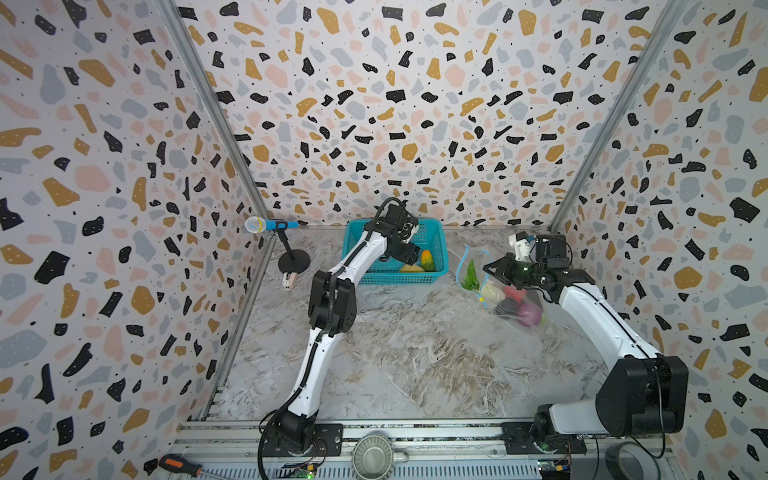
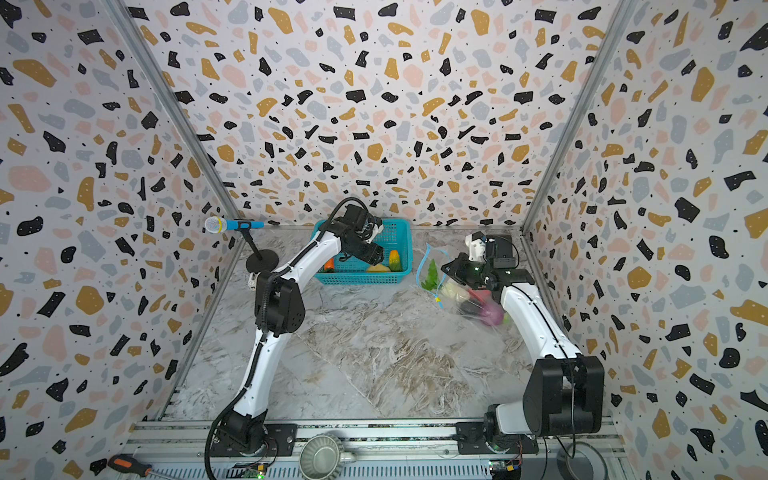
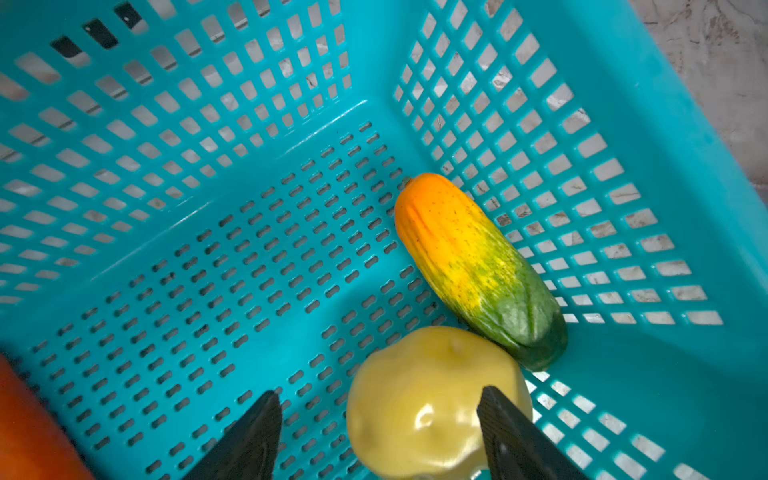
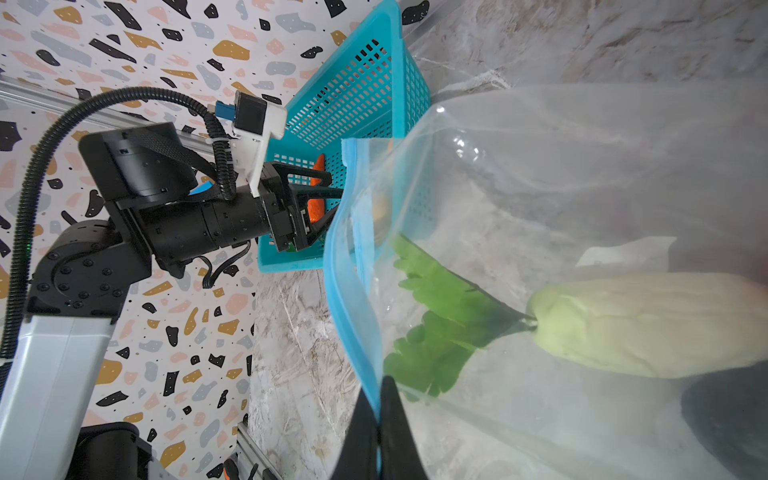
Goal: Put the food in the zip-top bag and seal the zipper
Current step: 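Move the left gripper back over the teal basket above the yellow potato, then lower the left gripper and grasp the yellow potato in the basket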
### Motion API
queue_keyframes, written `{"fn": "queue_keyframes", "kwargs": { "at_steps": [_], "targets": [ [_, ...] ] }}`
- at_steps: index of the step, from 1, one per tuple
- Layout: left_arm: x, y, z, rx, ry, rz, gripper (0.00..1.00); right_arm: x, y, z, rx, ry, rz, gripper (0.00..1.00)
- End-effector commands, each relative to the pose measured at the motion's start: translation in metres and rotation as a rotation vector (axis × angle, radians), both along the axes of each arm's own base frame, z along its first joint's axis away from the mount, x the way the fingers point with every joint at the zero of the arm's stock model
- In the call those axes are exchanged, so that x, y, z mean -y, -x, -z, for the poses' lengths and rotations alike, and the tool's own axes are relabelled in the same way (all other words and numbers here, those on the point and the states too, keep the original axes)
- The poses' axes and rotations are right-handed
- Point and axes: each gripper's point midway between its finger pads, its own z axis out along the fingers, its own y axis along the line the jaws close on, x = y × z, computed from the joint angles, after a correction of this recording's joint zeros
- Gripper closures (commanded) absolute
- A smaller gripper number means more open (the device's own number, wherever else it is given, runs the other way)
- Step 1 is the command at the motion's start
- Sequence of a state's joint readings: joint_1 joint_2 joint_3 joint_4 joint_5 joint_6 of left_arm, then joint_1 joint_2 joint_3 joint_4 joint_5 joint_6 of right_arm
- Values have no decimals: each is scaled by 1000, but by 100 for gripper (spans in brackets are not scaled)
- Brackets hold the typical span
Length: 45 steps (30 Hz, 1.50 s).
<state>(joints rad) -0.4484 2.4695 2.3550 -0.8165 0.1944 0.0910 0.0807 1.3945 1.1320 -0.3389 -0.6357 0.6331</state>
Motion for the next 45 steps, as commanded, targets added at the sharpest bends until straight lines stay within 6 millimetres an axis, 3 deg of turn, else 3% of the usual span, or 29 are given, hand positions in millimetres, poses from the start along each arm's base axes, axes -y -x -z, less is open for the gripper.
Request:
{"fn": "queue_keyframes", "kwargs": {
  "at_steps": [1,11,21,28,36,40,45],
  "targets": [
    [3,9,14,-37,-23,43,22,-1,3,4,-7,14,-7,100],
    [13,18,35,-50,-83,116,18,-3,1,1,-1,14,-9,100],
    [-2,7,44,-10,-167,78,15,-3,2,1,-3,17,-9,100],
    [-25,-4,40,9,-184,3,18,-3,2,1,0,17,-10,100],
    [-54,-31,25,76,-184,-143,27,-3,3,0,2,16,-12,100],
    [-61,-42,15,120,-177,-200,36,-2,4,0,2,18,-9,100],
    [-63,-50,8,147,-155,-236,39,-2,3,-1,3,20,-7,100]
  ]
}}
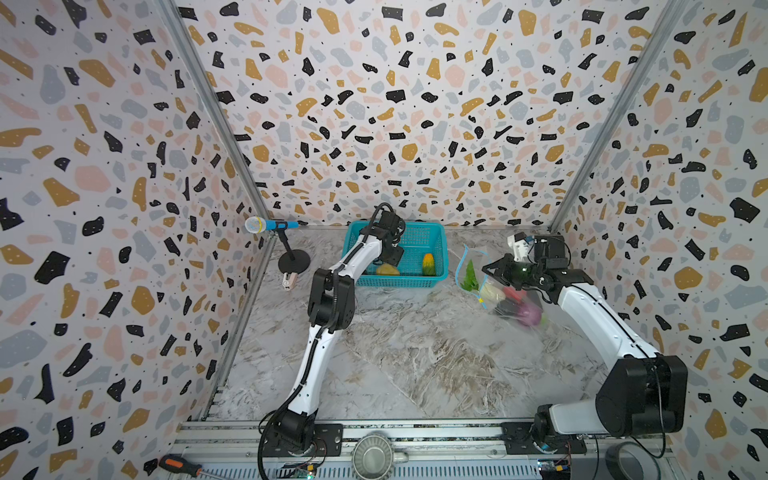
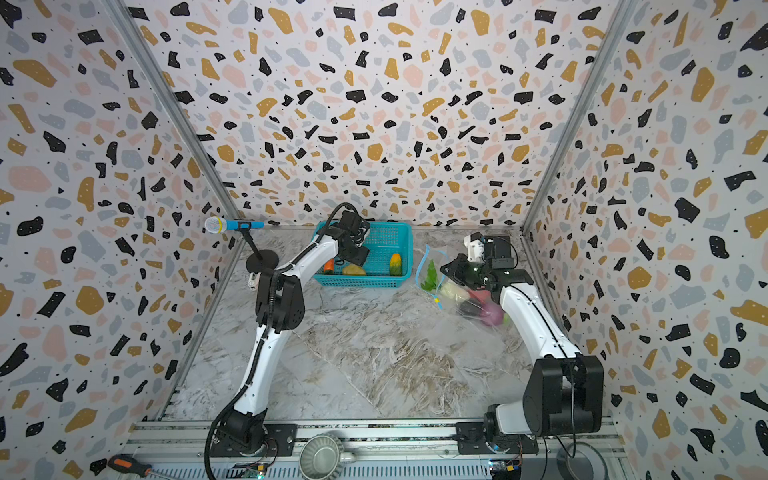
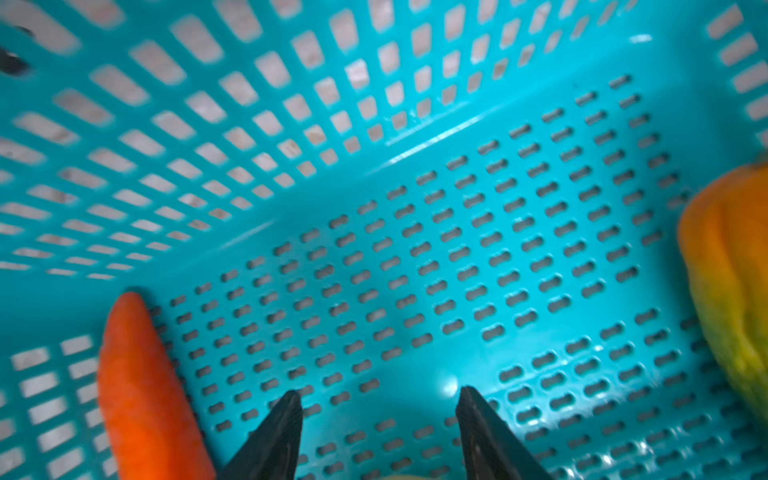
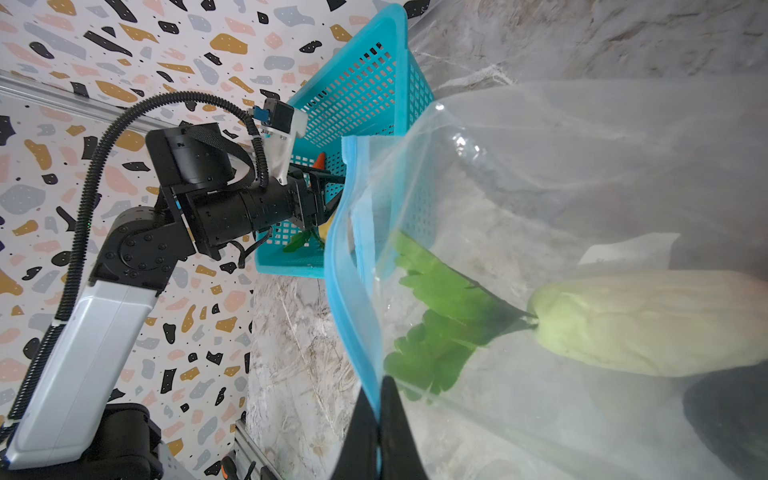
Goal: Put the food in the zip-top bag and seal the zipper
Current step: 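Lower the left gripper and grasp the yellow potato in the basket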
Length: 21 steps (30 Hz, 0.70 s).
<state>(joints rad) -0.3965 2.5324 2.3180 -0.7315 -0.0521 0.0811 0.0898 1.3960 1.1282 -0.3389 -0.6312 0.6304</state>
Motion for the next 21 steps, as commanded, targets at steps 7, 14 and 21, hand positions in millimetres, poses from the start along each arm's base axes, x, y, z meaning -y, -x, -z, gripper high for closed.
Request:
{"fn": "queue_keyframes", "kwargs": {
  "at_steps": [7,14,21],
  "targets": [
    [0,-20,-87,154,236,-223,35,1,0,0,-1,14,3,100],
    [-1,-1,-116,161,383,-334,24,0,-2,5,-4,11,-1,100],
    [-7,29,-83,26,369,-379,19,3,-4,7,-3,10,0,100]
  ]
}}
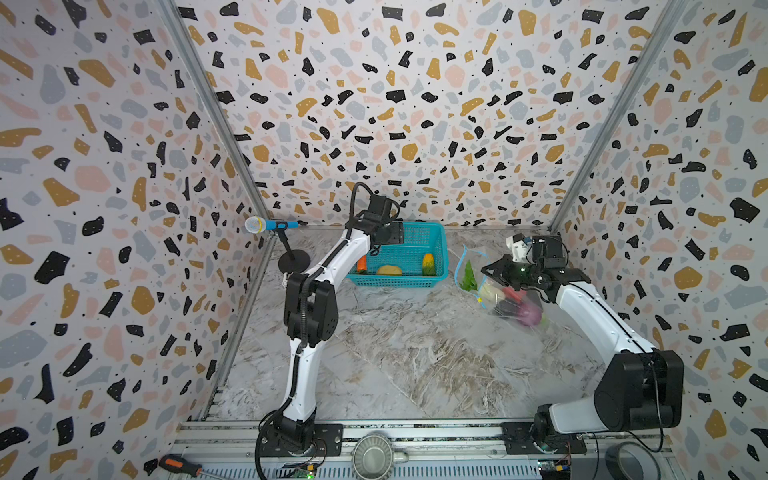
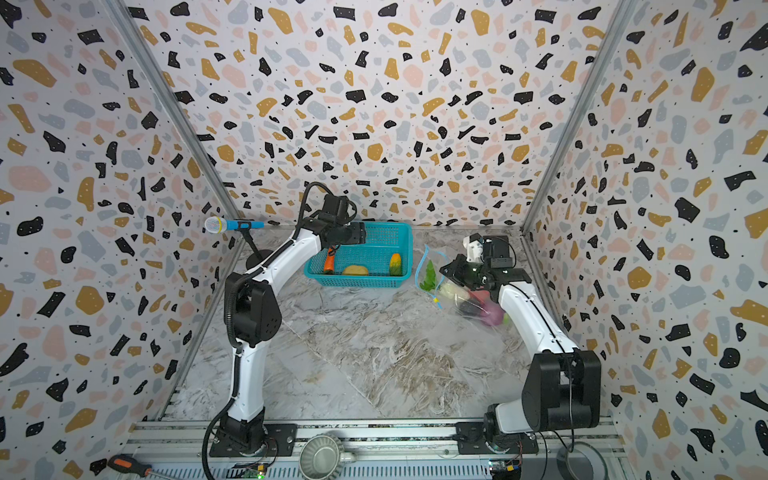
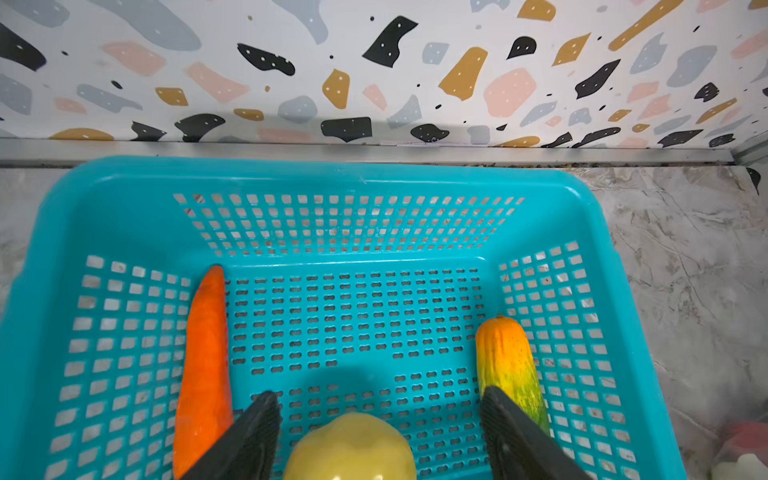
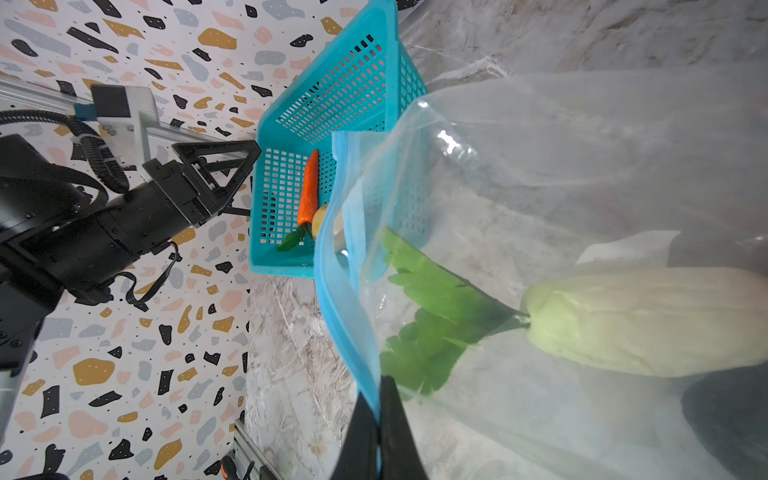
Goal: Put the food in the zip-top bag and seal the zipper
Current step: 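Lower the left gripper and grasp the yellow potato in the basket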
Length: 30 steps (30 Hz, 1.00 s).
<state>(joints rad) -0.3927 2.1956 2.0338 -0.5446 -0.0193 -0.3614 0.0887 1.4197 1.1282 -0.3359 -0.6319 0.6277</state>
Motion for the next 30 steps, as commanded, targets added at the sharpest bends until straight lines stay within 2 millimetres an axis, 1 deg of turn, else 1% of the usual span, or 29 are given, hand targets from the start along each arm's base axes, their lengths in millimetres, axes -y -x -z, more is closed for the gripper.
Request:
{"fn": "queue_keyframes", "kwargs": {
  "at_steps": [1,6,11,13,21,26,30],
  "targets": [
    [-6,16,33,-108,15,-29,17,3,-2,-1,17,6,1,100],
    [-5,28,53,-174,9,-5,16,3,-3,-1,18,2,-2,100],
    [-15,34,74,-260,-101,19,16,4,-4,-1,21,3,2,100],
    [-17,38,82,-292,-130,26,14,5,-4,0,18,4,4,100],
    [-11,44,91,-337,-163,77,9,5,-5,1,15,3,3,100],
    [-11,49,104,-372,-192,100,9,6,-5,2,13,5,7,100],
    [-3,51,108,-376,-200,132,9,7,-5,3,11,5,9,100]
  ]
}}
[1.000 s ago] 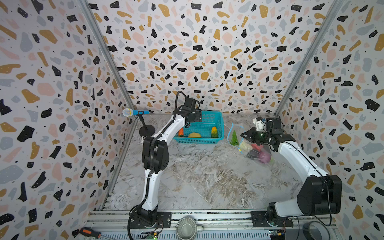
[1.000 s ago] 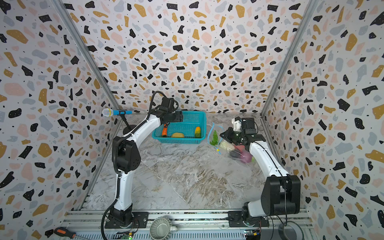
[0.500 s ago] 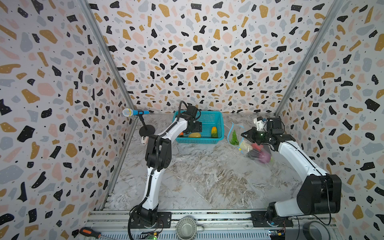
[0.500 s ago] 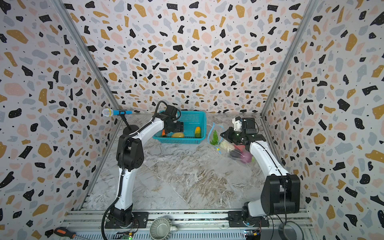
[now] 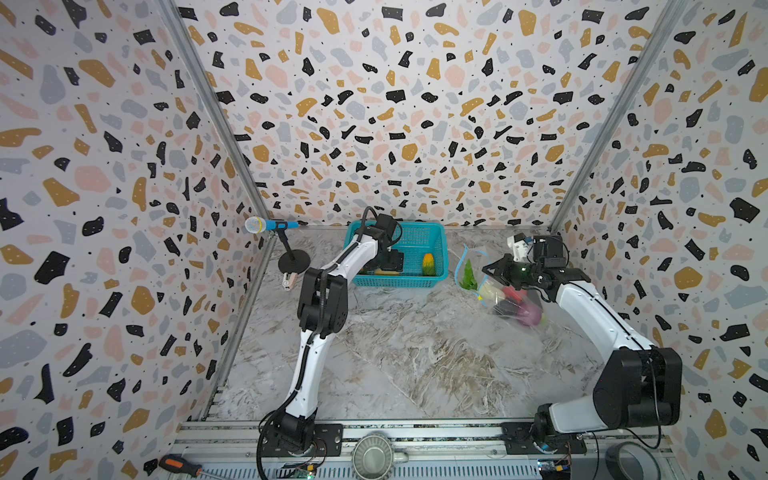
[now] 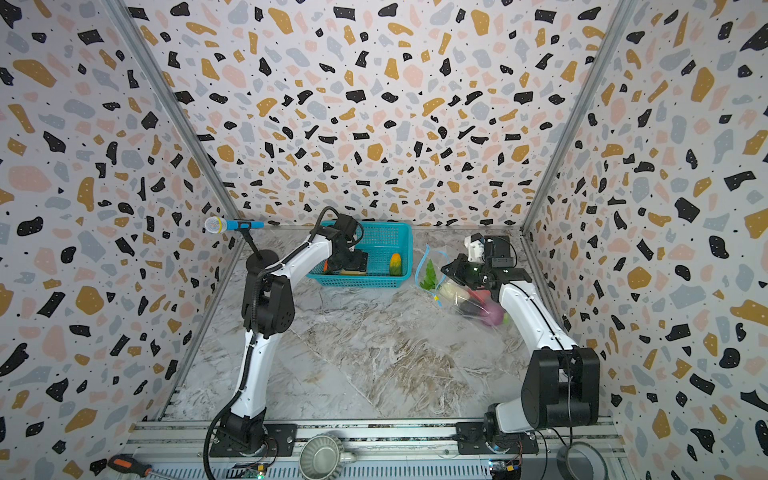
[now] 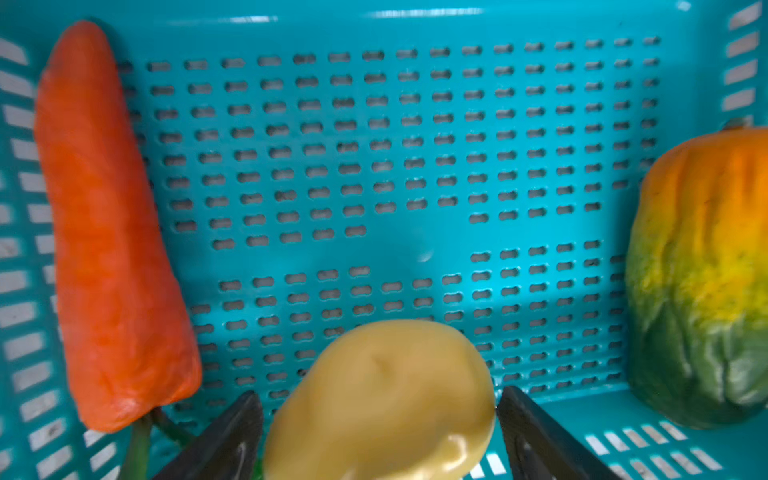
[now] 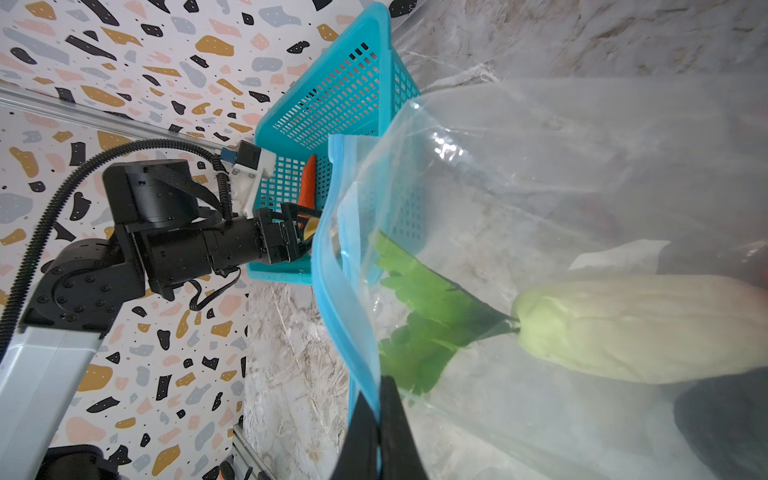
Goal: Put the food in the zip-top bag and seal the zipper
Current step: 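Lower the left gripper and grasp the yellow potato in the basket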
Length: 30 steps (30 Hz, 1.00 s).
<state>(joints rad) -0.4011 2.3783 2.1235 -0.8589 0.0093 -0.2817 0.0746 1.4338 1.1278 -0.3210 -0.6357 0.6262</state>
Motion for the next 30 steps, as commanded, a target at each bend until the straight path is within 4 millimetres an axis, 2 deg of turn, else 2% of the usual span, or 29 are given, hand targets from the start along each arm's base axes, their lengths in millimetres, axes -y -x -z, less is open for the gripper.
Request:
{"fn": "queue_keyframes", "kwargs": {
  "at_steps": [1,11,22,26,30],
  "targets": [
    [9,5,0,-11,-19,54,9,2,1,0,9,6,-2,100],
    [11,9,14,-36,-42,70,9,5,3,-1,12,7,4,100],
    [16,15,32,-71,-21,97,5,8,1,0,12,9,11,100],
    [18,15,37,-77,-16,95,7,9,1,2,7,9,12,100],
    [20,11,31,-64,0,90,13,10,1,0,11,8,14,100]
  ]
}}
